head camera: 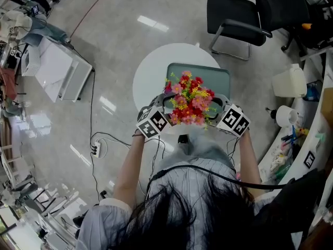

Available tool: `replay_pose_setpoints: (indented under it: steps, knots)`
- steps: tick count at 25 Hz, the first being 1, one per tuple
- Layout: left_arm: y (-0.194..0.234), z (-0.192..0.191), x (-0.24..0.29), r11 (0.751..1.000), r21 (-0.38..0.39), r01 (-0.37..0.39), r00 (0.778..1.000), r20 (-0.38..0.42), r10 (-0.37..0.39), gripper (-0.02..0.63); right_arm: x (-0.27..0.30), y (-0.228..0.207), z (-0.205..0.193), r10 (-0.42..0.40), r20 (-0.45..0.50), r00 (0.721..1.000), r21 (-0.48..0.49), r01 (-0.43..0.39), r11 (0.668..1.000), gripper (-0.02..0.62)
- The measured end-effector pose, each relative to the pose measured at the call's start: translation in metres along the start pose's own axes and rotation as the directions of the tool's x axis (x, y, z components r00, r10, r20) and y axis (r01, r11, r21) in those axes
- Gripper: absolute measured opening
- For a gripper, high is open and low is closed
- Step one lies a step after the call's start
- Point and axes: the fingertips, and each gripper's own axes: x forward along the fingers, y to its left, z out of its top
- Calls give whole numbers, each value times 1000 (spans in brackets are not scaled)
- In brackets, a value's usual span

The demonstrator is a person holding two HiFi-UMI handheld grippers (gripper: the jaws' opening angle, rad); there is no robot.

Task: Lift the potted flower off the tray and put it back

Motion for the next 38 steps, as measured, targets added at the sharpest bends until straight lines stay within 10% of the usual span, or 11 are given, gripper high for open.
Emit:
replay_pose_setpoints:
  steps: [38]
  knots:
    - [121, -40, 96, 983, -111, -143, 980, -152, 126, 379, 78, -141, -53, 121, -191, 974, -38, -131, 991, 356]
